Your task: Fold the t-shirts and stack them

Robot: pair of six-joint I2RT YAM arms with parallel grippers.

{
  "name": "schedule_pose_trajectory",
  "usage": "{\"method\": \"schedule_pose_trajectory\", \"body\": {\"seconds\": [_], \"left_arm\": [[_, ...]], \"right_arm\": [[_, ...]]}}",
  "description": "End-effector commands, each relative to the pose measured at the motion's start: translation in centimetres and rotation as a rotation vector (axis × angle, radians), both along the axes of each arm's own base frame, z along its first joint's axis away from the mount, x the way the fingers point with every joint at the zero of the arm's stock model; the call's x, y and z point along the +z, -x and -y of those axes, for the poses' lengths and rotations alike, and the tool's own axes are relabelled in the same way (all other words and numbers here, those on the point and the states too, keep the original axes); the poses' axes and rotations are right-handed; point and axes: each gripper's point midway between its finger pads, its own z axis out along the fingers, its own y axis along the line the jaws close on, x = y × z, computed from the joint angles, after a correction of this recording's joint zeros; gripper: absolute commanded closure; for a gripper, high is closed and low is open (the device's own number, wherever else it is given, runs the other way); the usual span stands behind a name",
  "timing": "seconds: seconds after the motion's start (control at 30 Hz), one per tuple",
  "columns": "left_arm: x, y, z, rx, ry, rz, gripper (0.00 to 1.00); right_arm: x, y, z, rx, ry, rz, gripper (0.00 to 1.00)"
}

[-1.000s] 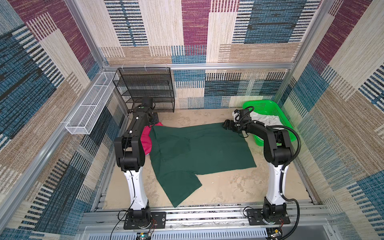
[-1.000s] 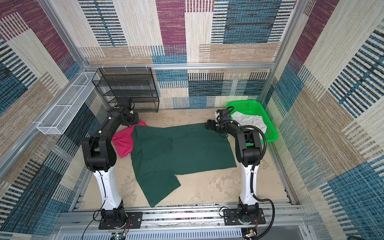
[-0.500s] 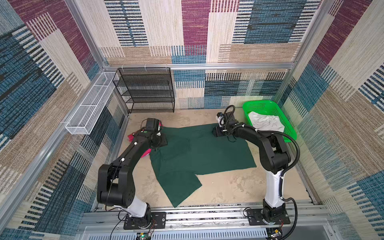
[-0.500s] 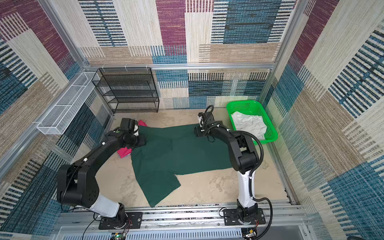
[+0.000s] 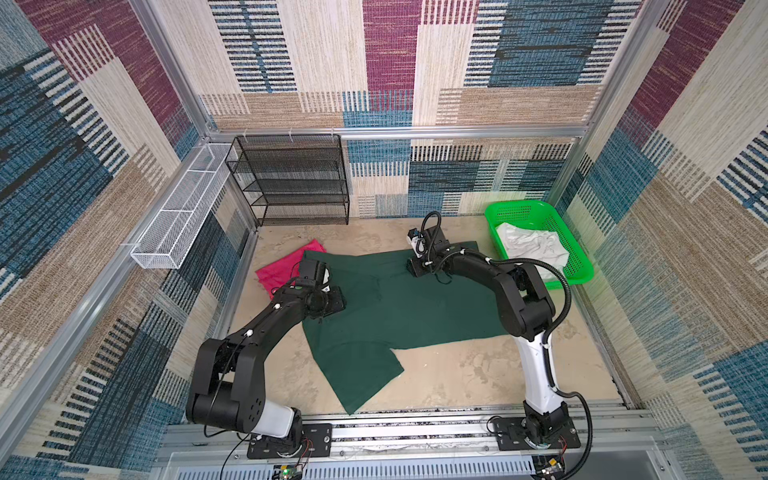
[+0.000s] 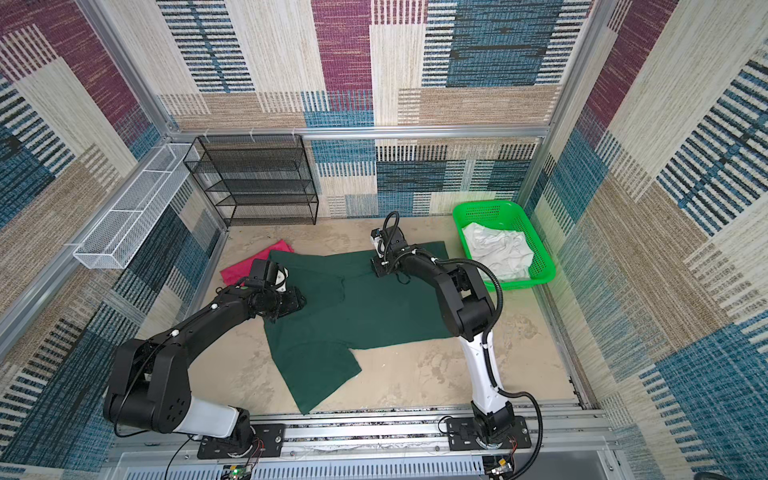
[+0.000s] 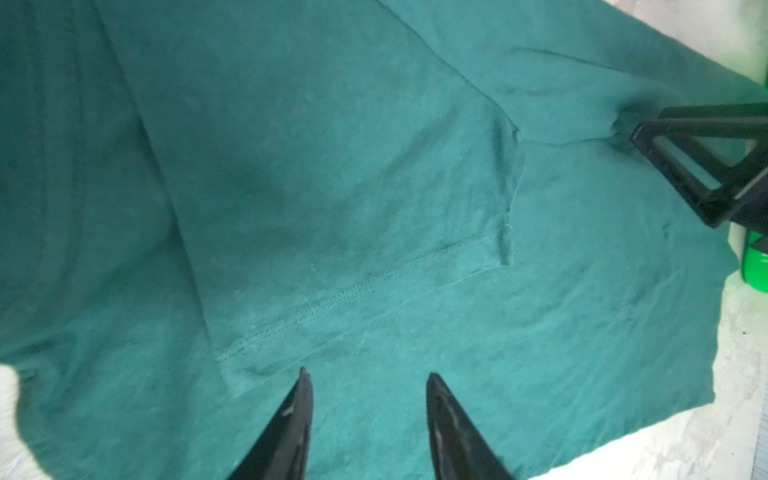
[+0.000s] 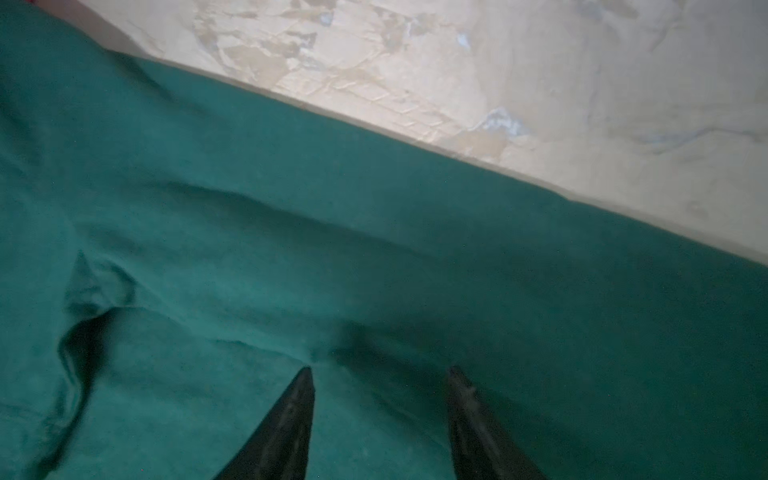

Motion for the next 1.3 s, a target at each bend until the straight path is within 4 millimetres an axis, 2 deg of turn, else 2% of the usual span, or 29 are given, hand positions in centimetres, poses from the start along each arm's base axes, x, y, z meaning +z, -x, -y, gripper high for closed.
{"method": "schedule_pose_trajectory", "body": {"seconds": [0.0, 0.33, 0.53, 0.7, 0.87, 1.17, 1.2, 1.27], "left_arm": [[0.1, -0.3, 0.4, -0.001, 0.022, 0.009, 0.54], [-0.5, 0.1, 0.4, 0.0, 0.026, -0.005, 0.54], [-0.8, 0.1, 0.7, -0.004, 0.041, -0.015, 0.54], [-1.3, 0.2, 0.7, -0.005, 0.039, -0.023, 0.54], [-1.7, 0.4, 0.7, -0.006, 0.038, -0.031, 0.54], [-2.6, 0.4, 0.7, -0.009, 0.036, -0.05, 0.54], [-2.6, 0.4, 0.8, -0.011, 0.035, -0.05, 0.54], [-2.7, 0.4, 0.7, -0.011, 0.031, -0.051, 0.54]], "right_arm": [[-0.6, 0.0, 0.1, 0.003, 0.017, 0.003, 0.49], [-2.1, 0.0, -0.1, 0.005, 0.026, -0.027, 0.52], [-2.4, 0.0, 0.0, 0.0, 0.031, -0.03, 0.65], [-1.8, 0.0, 0.1, -0.002, 0.03, -0.022, 0.82], [-0.6, 0.4, 0.3, -0.005, 0.024, -0.003, 0.92], [1.8, 0.9, 0.4, 0.006, 0.006, 0.024, 0.99], [1.0, 1.5, 0.6, 0.009, 0.014, 0.003, 1.0], [1.1, 1.8, 0.6, 0.015, 0.009, -0.001, 1.0]]}}
